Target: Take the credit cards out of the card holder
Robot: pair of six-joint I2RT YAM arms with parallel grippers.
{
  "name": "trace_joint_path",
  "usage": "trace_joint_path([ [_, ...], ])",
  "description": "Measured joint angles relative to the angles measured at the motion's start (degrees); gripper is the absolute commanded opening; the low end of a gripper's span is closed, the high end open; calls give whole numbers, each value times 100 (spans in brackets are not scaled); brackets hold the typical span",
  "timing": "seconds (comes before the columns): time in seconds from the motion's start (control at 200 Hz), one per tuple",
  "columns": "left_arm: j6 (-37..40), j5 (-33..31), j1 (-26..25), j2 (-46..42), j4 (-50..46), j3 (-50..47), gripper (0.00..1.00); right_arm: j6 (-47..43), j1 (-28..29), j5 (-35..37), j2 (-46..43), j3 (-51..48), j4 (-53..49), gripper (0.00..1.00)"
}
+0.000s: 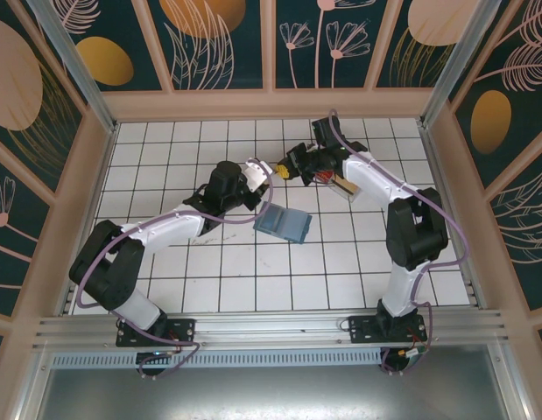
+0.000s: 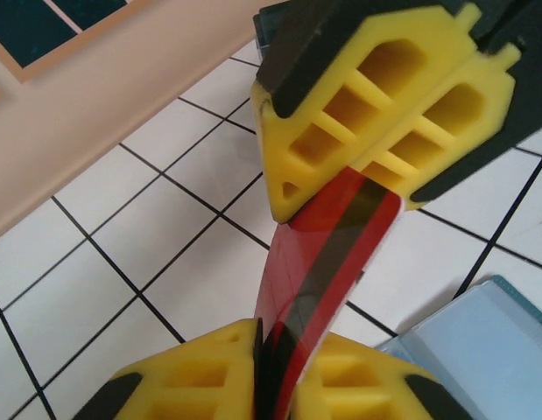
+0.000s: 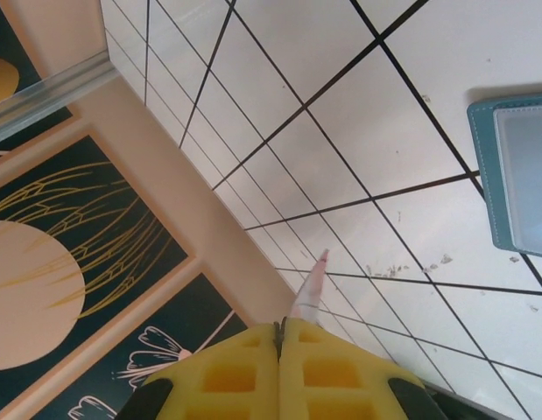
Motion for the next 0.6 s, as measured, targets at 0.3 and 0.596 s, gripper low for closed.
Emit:
trace_joint_path([
  [0.3, -568, -256, 2, -234, -94, -289, 95, -1215, -153, 743, -61, 114, -326, 0],
  [0.596, -1799, -262, 2, -645, -151, -619, 99, -4577, -319, 2251, -1266, -999, 562, 0],
])
